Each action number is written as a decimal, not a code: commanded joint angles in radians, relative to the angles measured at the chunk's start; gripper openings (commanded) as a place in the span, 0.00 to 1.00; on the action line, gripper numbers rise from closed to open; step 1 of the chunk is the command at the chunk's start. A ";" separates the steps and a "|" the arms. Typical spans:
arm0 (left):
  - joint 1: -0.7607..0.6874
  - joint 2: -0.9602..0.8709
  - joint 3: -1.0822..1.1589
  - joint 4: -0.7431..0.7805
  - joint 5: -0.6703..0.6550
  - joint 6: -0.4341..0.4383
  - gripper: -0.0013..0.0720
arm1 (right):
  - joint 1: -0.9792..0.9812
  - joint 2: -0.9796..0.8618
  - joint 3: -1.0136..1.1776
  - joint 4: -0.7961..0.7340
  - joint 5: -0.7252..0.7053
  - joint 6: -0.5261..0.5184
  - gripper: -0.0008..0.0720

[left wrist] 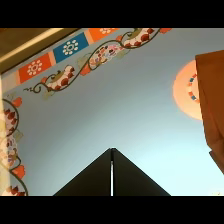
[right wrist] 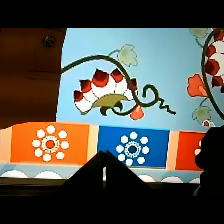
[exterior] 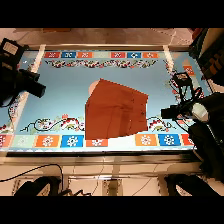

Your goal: Fold the clothes and pants, and hang the long-sleeved shirts on hangers.

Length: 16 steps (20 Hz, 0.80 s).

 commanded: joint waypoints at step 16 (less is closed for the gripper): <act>0.000 0.000 0.000 0.000 0.000 0.000 0.03 | 0.000 0.001 0.000 0.001 -0.009 0.000 0.04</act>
